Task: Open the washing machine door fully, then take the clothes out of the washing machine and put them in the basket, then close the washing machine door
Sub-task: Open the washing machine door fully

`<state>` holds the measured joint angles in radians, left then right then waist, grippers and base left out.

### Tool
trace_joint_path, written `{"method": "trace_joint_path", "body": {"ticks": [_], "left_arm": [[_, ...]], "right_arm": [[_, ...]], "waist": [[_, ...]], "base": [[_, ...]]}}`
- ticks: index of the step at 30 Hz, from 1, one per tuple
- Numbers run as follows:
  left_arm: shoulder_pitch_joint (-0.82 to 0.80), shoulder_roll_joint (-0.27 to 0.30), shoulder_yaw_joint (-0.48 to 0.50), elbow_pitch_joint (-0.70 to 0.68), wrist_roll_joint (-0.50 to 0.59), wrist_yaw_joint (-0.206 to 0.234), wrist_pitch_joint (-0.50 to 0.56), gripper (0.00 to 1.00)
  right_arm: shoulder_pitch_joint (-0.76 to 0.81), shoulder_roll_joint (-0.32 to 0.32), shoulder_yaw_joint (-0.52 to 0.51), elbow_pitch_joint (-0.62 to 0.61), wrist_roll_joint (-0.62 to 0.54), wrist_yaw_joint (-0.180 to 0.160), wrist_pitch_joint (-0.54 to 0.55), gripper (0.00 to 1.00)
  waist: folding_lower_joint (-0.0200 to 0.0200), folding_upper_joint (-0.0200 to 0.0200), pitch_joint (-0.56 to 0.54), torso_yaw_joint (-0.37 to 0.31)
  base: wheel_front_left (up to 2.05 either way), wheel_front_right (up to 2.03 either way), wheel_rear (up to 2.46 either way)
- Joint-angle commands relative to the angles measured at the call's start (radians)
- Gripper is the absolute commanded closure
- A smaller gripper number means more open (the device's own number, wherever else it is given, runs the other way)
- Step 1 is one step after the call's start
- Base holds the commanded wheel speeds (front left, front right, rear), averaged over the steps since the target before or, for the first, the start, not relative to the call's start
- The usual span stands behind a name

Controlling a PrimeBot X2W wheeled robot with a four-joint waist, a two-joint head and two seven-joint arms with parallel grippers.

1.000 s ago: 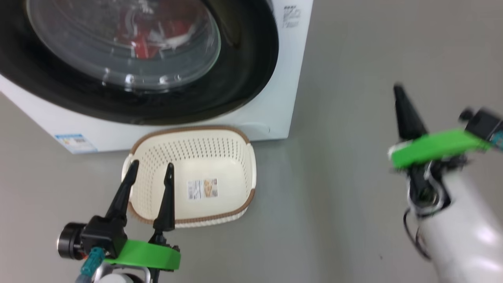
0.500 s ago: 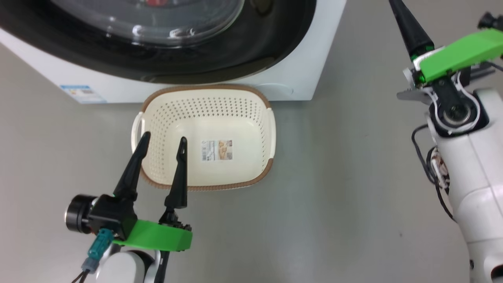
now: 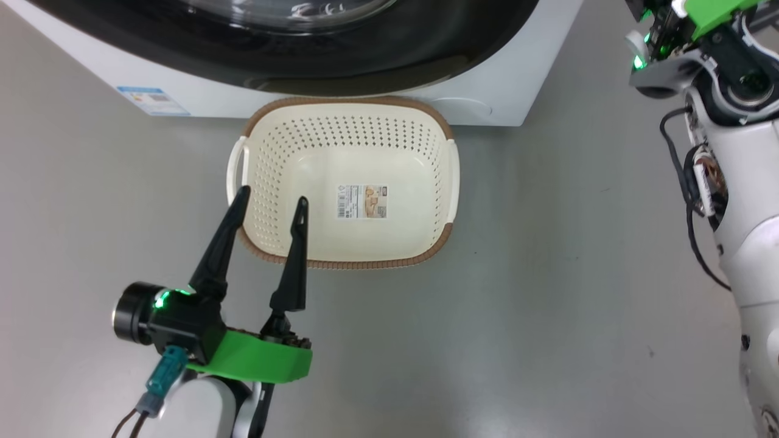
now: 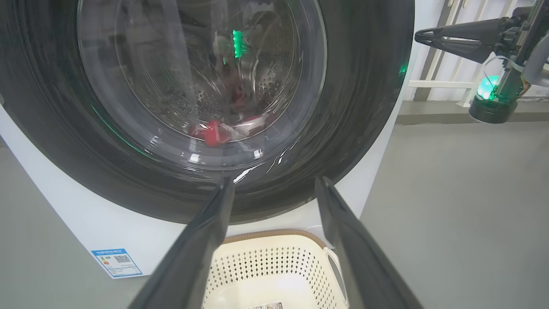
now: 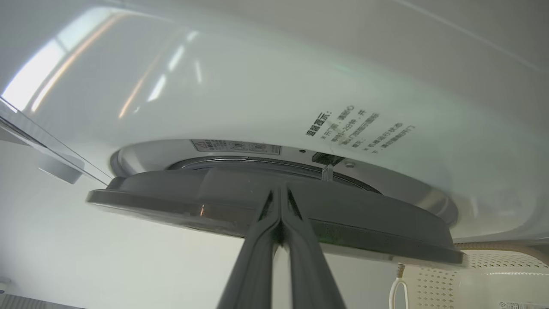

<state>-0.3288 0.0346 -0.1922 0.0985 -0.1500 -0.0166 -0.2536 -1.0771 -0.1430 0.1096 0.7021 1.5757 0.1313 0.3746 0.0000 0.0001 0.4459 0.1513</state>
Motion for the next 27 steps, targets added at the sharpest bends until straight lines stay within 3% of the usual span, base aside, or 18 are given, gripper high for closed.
{"method": "trace_joint_path", "body": {"ticks": [1,27], "left_arm": [[-0.014,0.016,0.023,-0.030,-0.005,0.007,-0.008,0.00],[-0.035,0.016,-0.032,-0.045,0.002,0.013,-0.008,0.00]], "right_arm": [[-0.029,0.012,0.005,-0.020,0.009,-0.001,0.012,1.00],[-0.152,-0.016,0.103,0.090,-0.074,-0.001,0.054,1.00]], "waist": [[0.0000,-0.0001,0.012,0.012],[0.0000,-0.0001,0.044,0.069]], "base": [[0.00,0.00,0.00],[0.00,0.00,0.00]]}}
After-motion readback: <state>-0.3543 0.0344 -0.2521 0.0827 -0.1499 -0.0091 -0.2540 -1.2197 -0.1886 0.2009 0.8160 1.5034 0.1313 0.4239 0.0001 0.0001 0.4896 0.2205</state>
